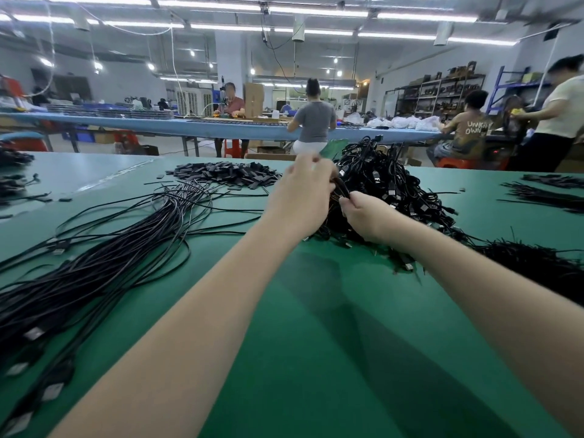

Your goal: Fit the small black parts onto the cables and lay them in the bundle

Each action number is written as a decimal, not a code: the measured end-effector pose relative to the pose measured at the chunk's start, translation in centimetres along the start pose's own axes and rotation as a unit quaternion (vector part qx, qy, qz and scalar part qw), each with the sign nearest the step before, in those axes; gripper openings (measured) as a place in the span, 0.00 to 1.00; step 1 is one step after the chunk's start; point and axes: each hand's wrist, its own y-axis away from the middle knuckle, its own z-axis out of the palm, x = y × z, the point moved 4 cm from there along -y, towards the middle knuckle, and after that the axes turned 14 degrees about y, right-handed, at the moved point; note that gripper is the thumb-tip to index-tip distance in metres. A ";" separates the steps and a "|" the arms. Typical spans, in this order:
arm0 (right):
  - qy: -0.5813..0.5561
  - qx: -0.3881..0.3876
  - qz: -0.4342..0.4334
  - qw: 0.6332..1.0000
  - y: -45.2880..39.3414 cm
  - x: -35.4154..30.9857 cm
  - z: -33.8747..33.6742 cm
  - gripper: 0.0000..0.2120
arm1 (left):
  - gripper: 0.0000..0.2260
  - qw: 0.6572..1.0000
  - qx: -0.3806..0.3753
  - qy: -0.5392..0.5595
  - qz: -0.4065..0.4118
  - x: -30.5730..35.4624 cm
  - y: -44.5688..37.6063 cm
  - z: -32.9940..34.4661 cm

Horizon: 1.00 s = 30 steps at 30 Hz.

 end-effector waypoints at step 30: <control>0.479 -0.080 0.109 0.867 5.8 17.1 -6.5 0.09 | 0.12 0.947 -0.108 0.212 -0.216 -7.2 0.4 -1.6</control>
